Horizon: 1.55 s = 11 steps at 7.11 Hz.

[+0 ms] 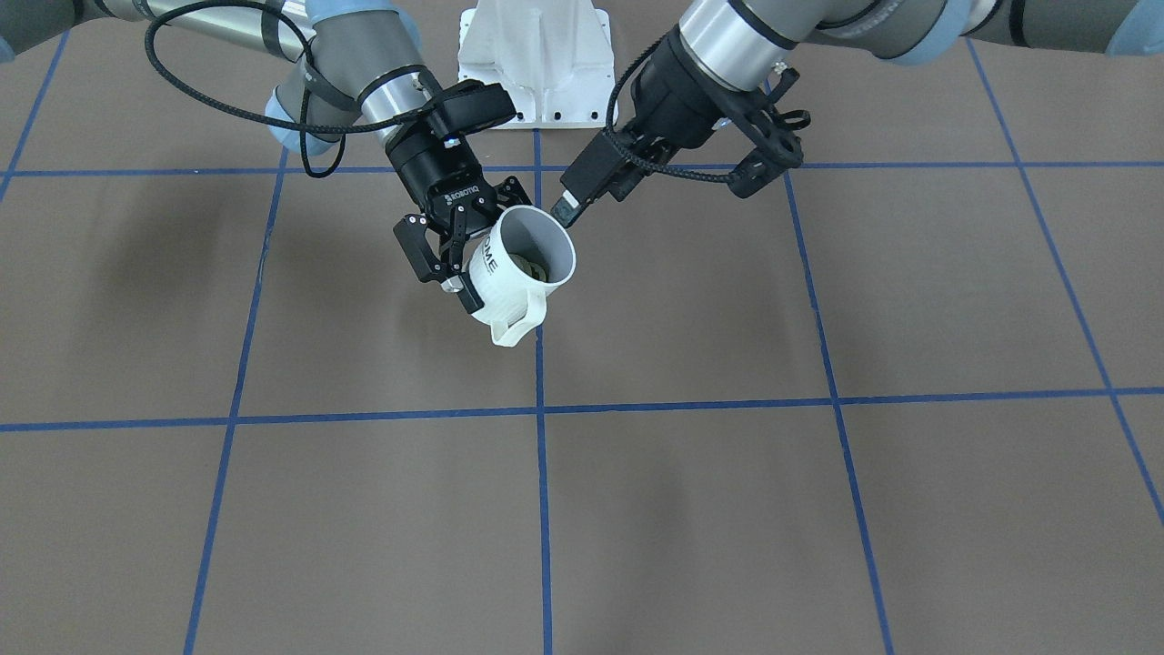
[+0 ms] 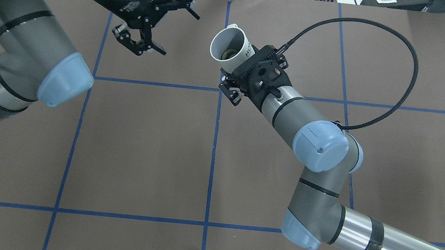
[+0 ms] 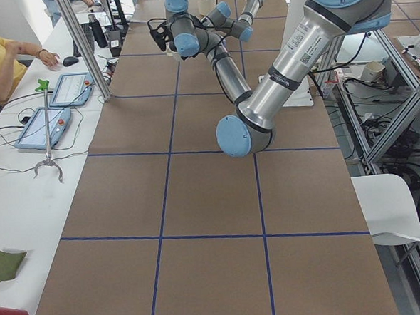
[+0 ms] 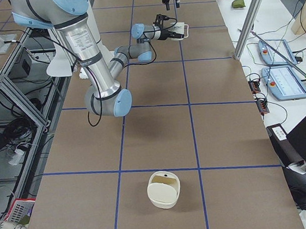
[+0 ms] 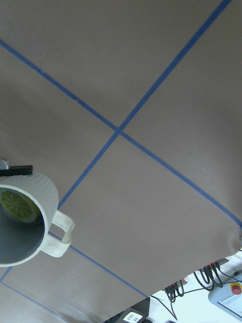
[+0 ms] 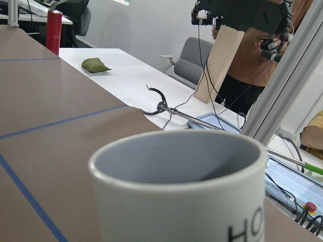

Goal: Left arm hands cup to right arm to dump lemon

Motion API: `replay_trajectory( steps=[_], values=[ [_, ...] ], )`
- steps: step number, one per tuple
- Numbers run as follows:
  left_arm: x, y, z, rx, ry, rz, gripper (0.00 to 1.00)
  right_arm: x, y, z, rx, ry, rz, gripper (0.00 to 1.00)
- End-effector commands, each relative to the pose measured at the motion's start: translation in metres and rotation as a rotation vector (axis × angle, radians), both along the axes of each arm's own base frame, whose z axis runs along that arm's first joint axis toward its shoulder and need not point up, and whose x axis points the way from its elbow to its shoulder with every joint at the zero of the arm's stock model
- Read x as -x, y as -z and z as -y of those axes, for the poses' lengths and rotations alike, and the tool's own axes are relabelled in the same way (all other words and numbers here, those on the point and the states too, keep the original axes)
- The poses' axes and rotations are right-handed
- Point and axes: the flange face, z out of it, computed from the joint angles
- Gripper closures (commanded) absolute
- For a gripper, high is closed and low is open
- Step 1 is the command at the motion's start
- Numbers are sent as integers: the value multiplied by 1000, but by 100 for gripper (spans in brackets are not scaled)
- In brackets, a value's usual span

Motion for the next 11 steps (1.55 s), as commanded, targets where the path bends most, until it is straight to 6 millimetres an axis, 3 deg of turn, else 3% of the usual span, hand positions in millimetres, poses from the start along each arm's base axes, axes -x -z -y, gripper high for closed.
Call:
replay_trajectory(
  steps=[1,2,3,4,6,7,8,9,10,11],
  values=[
    [27,-42,7,-187,-101,185,0,-21,7,10,102,-22,-58,100],
    [40,-64,10,-274,-170,289,0,-40,14,13,154,-26,-59,98],
    [67,-102,22,-376,-243,376,0,-61,1,19,218,3,-10,99],
    [105,-156,30,-484,-309,449,0,-98,-16,19,247,31,3,99],
    [183,-252,44,-623,-423,555,0,-152,-41,4,360,-25,133,100],
    [221,-288,59,-680,-474,591,0,-181,-51,-10,381,-43,156,100],
    [246,-317,65,-702,-507,608,0,-206,-71,-26,366,-44,188,100],
    [256,-325,68,-711,-516,614,0,-237,-119,-48,378,-42,315,100],
    [258,-342,59,-691,-523,610,0,-265,-170,-67,380,-49,338,100],
    [259,-344,58,-686,-522,610,0,-294,-218,-77,376,-74,359,100]
  ],
)
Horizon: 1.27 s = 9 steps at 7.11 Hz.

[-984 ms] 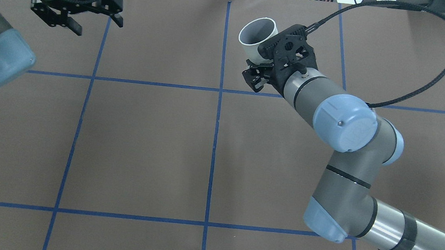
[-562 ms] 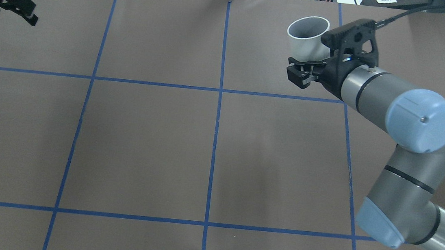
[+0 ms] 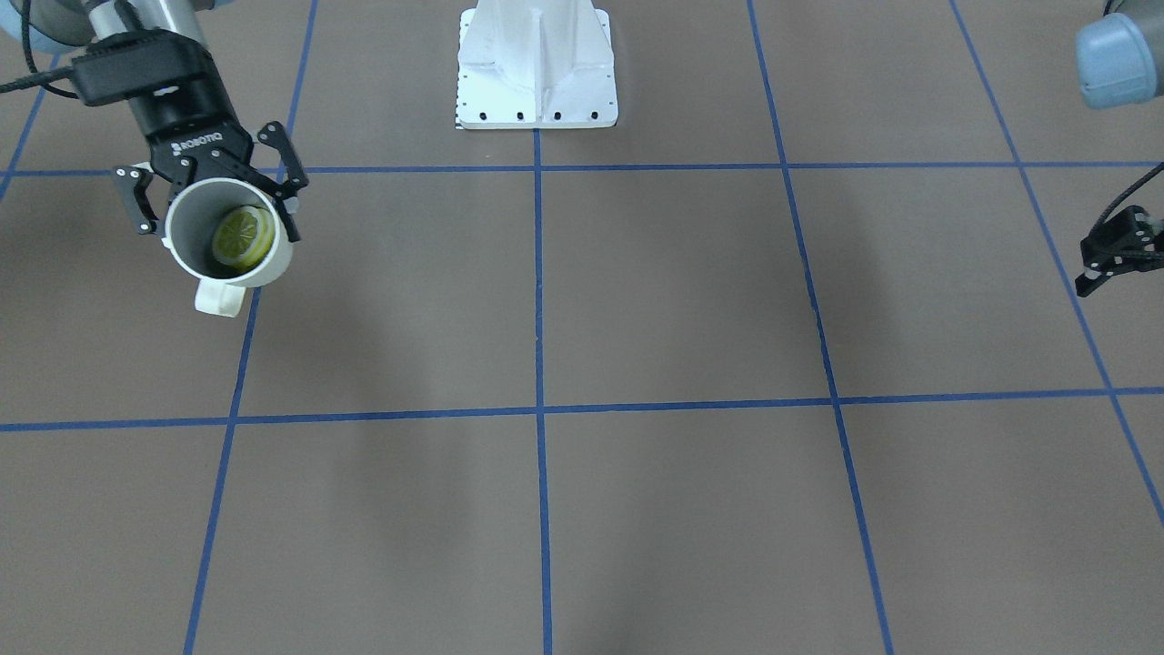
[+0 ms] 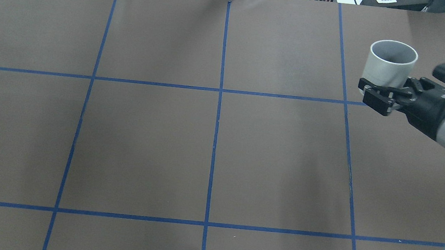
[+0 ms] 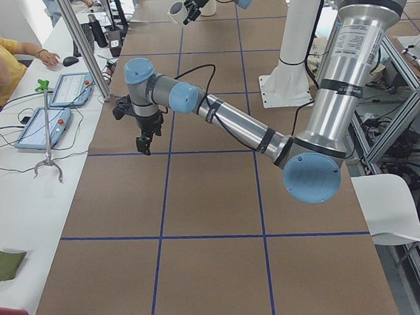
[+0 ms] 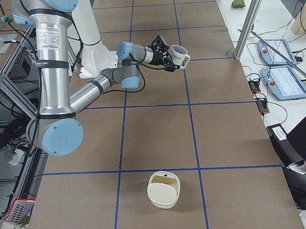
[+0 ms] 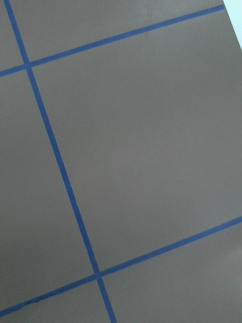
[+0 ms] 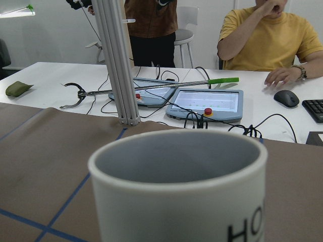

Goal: Left arm hands cup to right arm to dump lemon

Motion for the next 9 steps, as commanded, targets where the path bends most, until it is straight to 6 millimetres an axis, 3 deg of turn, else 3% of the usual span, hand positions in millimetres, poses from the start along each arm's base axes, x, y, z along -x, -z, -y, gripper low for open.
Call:
replay_trajectory(
  steps=[1,3,5,7,9],
  values=[
    [4,-8,-5,6,0,2,0,-67,-112,-30,28,-59,102,100],
    [4,-6,-7,8,6,-1,0,-122,-195,-37,102,-85,229,100],
    [4,-6,-7,8,6,-1,0,-167,-275,-57,182,-111,395,100],
    [4,-6,-7,8,6,-1,0,-187,-300,-75,275,-135,654,100],
    [4,-3,-8,3,4,-8,0,-210,-338,-94,368,-173,858,100]
  ],
)
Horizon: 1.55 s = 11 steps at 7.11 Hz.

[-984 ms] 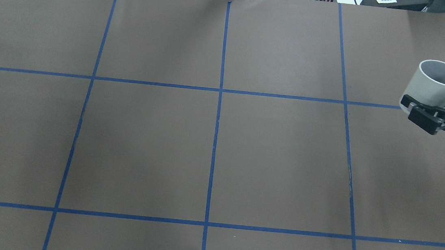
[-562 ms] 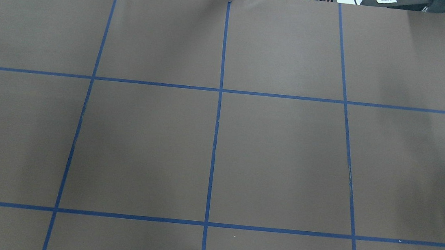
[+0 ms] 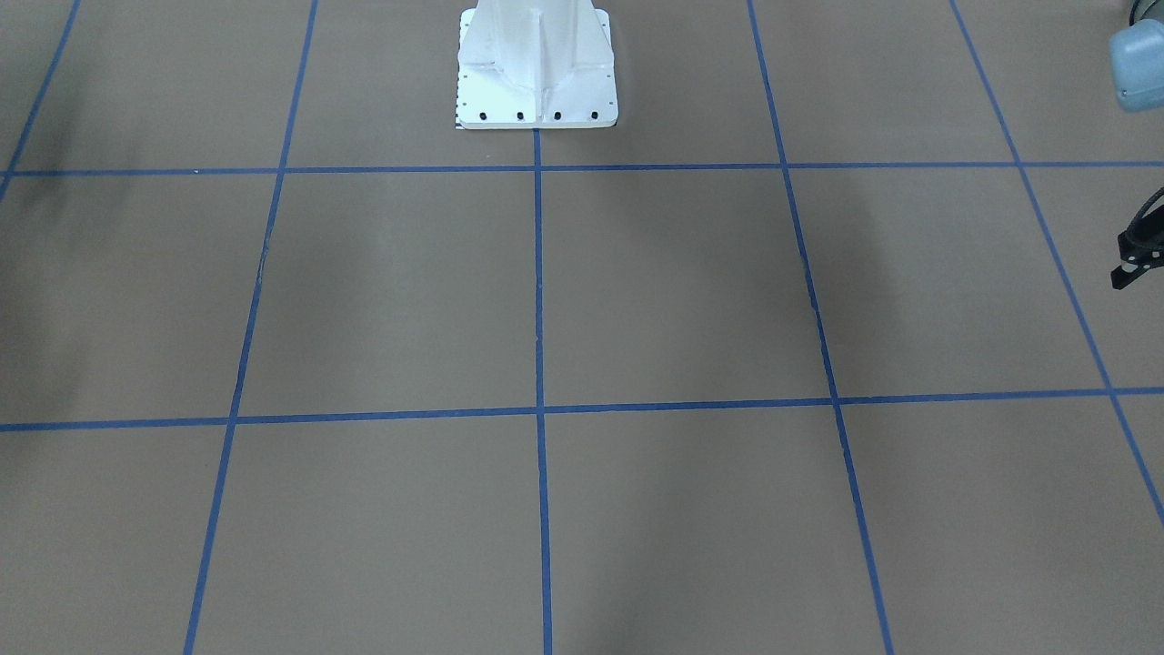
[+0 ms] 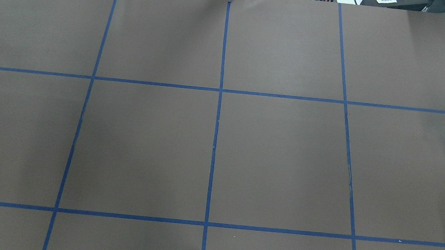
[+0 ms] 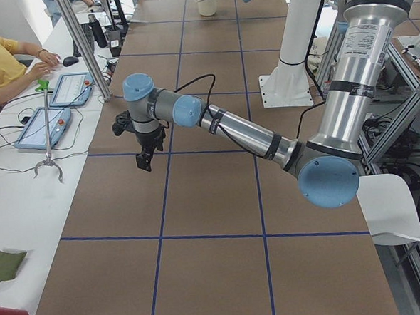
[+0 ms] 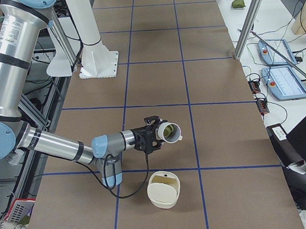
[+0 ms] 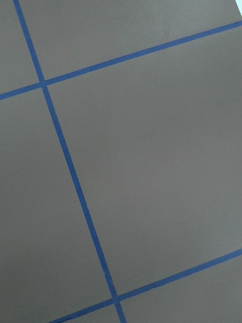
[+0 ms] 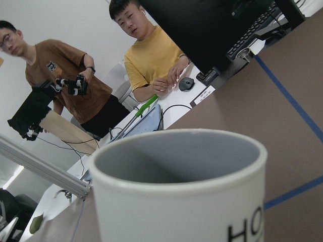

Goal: Left arm hands cup to right arm to dump lemon

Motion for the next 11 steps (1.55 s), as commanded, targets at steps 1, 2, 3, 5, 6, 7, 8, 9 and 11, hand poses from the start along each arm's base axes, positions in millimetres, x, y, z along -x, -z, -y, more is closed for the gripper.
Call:
replay_trajectory(
  steps=[1,2,3,5,6,7,8,9,11],
  values=[
    [-1,2,-1,-3,-2,-3,0,-24,-39,-25,74,-30,200,100],
    [-1,3,0,-4,-3,-5,0,-32,-42,-31,101,-43,280,100],
    [-1,4,0,-5,-1,-4,0,-38,-47,-37,127,-46,341,100],
    [-1,6,-1,-9,-2,-6,0,-47,-60,-50,189,-39,508,100],
    [-1,8,0,-12,-2,-7,0,-54,-65,-55,216,-59,574,100],
    [-1,10,-1,-15,-3,-10,0,-57,-64,-53,244,-67,654,100],
    [-1,11,-1,-17,-2,-9,0,-60,-61,-52,247,-75,769,100],
    [-1,9,-1,-14,-2,-9,0,-66,-66,-54,248,-95,870,100],
    [-1,10,-1,-15,-2,-9,0,-70,-69,-48,257,-99,1049,100]
  ],
)
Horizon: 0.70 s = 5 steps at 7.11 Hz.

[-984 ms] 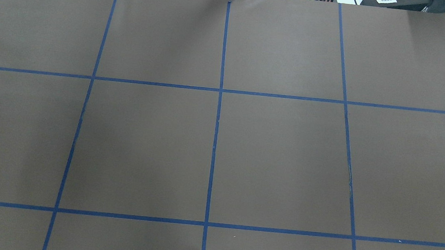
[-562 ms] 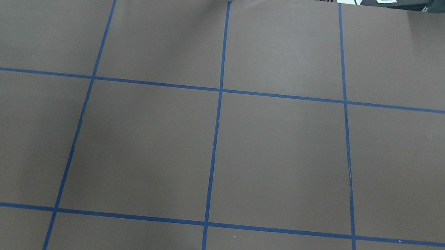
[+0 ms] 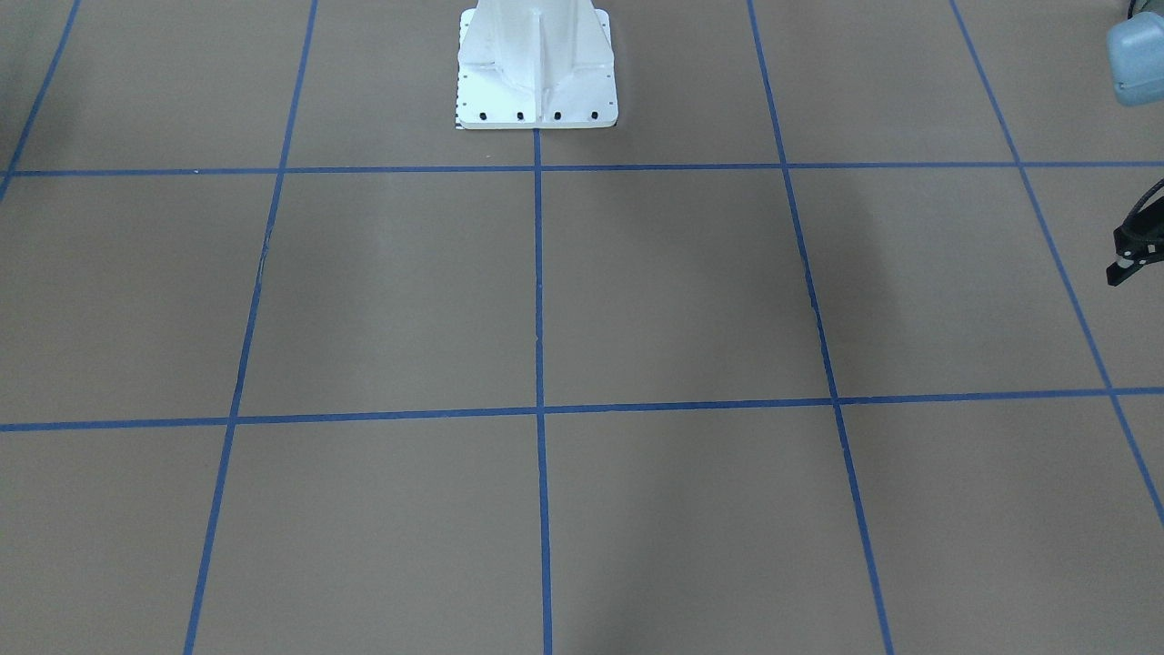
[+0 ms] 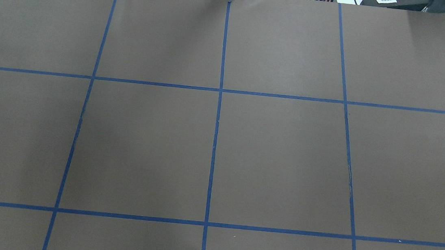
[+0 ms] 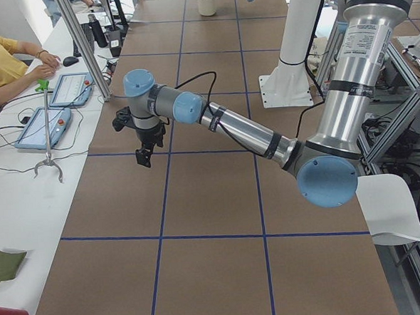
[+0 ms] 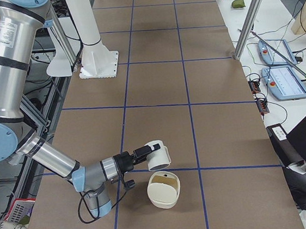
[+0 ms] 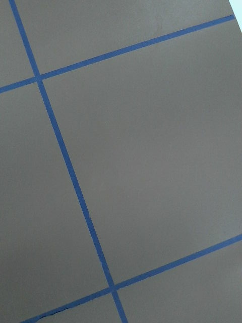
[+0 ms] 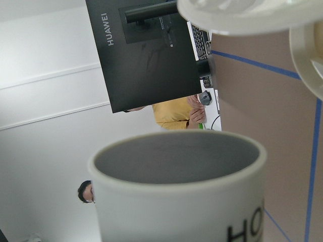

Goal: Left arm hands cup to right arm to dump lemon

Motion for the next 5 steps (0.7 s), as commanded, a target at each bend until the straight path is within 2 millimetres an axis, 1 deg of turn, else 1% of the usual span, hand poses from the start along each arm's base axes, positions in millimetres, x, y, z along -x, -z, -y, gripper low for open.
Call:
replay_trajectory(
  steps=[1,2,4,5],
  values=[
    [0,0,0,1,0,0,0,-4,-1,1,12,-2,179,100],
    [0,0,0,1,0,0,0,-12,0,1,21,-48,296,98],
    [-1,1,0,-1,-2,-2,0,-16,-3,0,55,-45,420,98],
    [-1,0,0,1,-2,0,0,-22,-5,-8,53,-34,536,98]
  ],
)
